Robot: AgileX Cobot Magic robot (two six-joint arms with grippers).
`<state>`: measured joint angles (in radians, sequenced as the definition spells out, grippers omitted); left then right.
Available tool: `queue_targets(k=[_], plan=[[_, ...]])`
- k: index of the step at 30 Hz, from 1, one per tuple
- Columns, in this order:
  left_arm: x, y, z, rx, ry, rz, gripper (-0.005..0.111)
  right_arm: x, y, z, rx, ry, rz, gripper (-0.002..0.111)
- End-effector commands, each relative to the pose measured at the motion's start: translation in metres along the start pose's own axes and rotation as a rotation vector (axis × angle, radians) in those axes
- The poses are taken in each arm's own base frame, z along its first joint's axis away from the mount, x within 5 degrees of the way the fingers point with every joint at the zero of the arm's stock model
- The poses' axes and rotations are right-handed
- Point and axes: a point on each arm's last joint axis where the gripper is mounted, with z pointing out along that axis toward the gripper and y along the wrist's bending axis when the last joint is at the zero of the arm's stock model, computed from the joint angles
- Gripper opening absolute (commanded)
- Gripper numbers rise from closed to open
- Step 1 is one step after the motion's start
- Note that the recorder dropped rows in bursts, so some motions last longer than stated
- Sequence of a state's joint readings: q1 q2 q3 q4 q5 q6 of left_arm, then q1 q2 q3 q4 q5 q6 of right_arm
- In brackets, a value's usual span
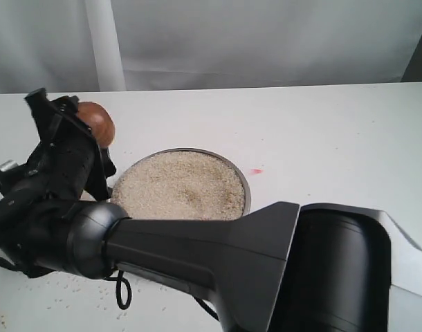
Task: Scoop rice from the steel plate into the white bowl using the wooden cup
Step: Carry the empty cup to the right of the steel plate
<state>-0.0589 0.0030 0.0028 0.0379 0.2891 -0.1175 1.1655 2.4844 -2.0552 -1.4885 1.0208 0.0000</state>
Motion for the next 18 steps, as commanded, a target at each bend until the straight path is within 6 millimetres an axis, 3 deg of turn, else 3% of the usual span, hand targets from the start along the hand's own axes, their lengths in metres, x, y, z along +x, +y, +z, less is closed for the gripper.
queue_targets(k=[1,4,9,13,18], plan=[[-0.001,0.0,0.0,0.006,-0.009,-0.009,0.0,0.022,-0.016,-0.003,-0.197,0.049,0.407,0.0],[-0.001,0.0,0.0,0.006,-0.009,-0.009,0.0,0.028,-0.024,-0.005,-0.273,0.031,0.549,0.0],[-0.001,0.0,0.0,0.006,-0.009,-0.009,0.0,0.048,-0.056,-0.008,-0.381,-0.102,0.899,0.0],[-0.001,0.0,0.0,0.006,-0.009,-0.009,0.0,0.082,-0.075,-0.01,-0.415,-0.184,1.108,0.0],[-0.001,0.0,0.0,0.006,-0.009,-0.009,0.0,0.129,-0.069,-0.018,-0.471,-0.312,1.261,0.0]])
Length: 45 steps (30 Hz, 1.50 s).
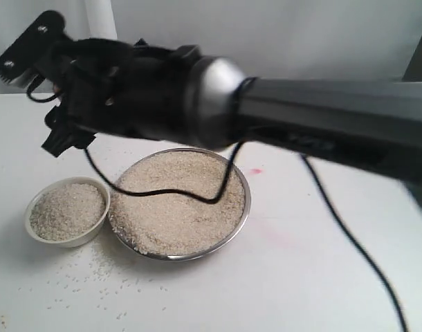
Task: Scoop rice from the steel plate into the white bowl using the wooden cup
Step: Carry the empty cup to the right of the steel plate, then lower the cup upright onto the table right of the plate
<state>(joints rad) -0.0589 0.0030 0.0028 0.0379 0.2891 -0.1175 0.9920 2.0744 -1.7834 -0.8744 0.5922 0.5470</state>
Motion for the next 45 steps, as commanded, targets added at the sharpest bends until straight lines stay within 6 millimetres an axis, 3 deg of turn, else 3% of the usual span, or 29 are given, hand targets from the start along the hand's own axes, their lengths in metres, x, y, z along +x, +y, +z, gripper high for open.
queue_targets(k=[1,6,11,16,25,29,33,36,45], plan=[[-0.001,0.0,0.0,0.006,-0.009,-0.009,0.0,0.026,-0.029,-0.02,-0.113,-0.109,0.138,0.0],[-0.001,0.0,0.0,0.006,-0.009,-0.009,0.0,0.069,-0.054,-0.042,-0.195,-0.147,0.21,0.0],[-0.001,0.0,0.0,0.006,-0.009,-0.006,0.0,0.099,-0.072,-0.059,-0.177,-0.125,0.179,0.0],[-0.001,0.0,0.0,0.006,-0.009,-0.006,0.0,0.122,-0.081,-0.061,-0.181,-0.126,0.206,0.0],[-0.001,0.0,0.0,0.006,-0.009,-0.008,0.0,0.176,-0.118,-0.072,-0.087,-0.087,0.328,0.0],[-0.001,0.0,0.0,0.006,-0.009,-0.008,0.0,0.206,-0.127,-0.079,-0.042,-0.137,0.505,0.0],[-0.001,0.0,0.0,0.006,-0.009,-0.006,0.0,0.232,-0.126,-0.082,-0.013,-0.082,0.456,0.0],[-0.001,0.0,0.0,0.006,-0.009,-0.006,0.0,0.241,-0.128,-0.083,0.008,-0.104,0.496,0.0],[-0.001,0.0,0.0,0.006,-0.009,-0.009,0.0,0.285,-0.11,-0.044,0.013,0.054,0.533,0.0]])
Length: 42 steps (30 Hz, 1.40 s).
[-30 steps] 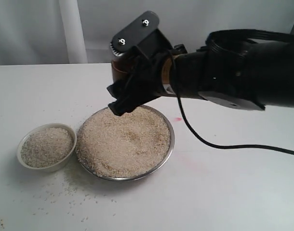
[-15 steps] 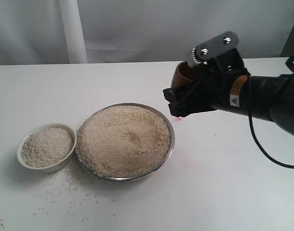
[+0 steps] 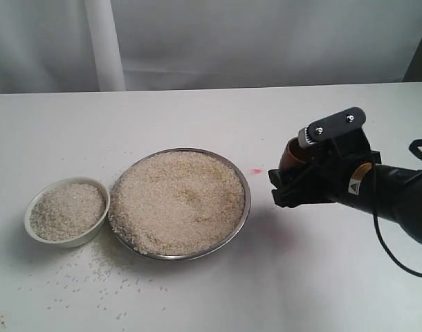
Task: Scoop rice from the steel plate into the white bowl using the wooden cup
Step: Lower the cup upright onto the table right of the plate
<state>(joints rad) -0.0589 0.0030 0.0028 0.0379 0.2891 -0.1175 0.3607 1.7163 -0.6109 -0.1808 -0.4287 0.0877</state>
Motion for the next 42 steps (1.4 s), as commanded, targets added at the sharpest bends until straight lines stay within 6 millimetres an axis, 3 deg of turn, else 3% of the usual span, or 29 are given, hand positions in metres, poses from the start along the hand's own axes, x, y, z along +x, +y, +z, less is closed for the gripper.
queue_targets(k=[1,24,39,42], plan=[[-0.001,0.0,0.0,0.006,-0.009,-0.009,0.0,0.01,-0.002,0.008,0.019,0.01,0.039,0.0],[-0.001,0.0,0.0,0.006,-0.009,-0.009,0.0,0.036,-0.004,0.012,0.046,0.234,0.091,0.0],[-0.001,0.0,0.0,0.006,-0.009,-0.009,0.0,0.039,-0.002,0.011,0.025,0.272,0.033,0.0],[-0.001,0.0,0.0,0.006,-0.009,-0.009,0.0,0.039,-0.002,0.011,0.02,0.272,0.023,0.005]])
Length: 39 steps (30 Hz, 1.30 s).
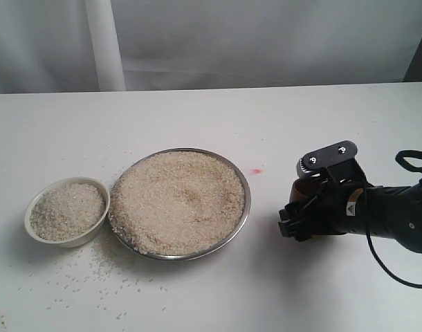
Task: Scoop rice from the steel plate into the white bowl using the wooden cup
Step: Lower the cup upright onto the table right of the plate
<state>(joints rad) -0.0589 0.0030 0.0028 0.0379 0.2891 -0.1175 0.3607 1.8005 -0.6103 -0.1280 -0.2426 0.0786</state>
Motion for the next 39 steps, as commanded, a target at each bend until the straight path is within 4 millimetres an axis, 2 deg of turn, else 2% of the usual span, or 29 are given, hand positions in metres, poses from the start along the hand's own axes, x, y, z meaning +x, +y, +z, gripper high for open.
queue_targets(k=[1,3,10,14,19,28,33,39], plan=[[-0.001,0.0,0.0,0.006,-0.009,-0.009,0.0,0.001,0.0,0.0,-0.004,0.004,-0.023,0.009],[-0.001,0.0,0.0,0.006,-0.009,-0.009,0.0,0.001,0.0,0.0,-0.004,0.004,-0.025,0.019],[-0.001,0.0,0.0,0.006,-0.009,-0.009,0.0,0.001,0.0,0.0,-0.005,0.001,-0.025,0.072],[-0.001,0.0,0.0,0.006,-0.009,-0.009,0.0,0.001,0.0,0.0,-0.005,-0.003,-0.025,0.088],[-0.001,0.0,0.0,0.006,-0.009,-0.009,0.0,-0.002,0.0,0.0,-0.008,-0.032,-0.025,0.093],[-0.001,0.0,0.0,0.006,-0.009,-0.009,0.0,-0.006,0.0,-0.005,-0.005,-0.05,-0.051,0.093],[-0.001,0.0,0.0,0.006,-0.009,-0.009,0.0,-0.022,0.0,-0.024,0.001,-0.136,-0.054,0.093],[-0.001,0.0,0.0,0.006,-0.009,-0.009,0.0,-0.044,0.002,-0.058,0.004,-0.272,-0.095,0.093]])
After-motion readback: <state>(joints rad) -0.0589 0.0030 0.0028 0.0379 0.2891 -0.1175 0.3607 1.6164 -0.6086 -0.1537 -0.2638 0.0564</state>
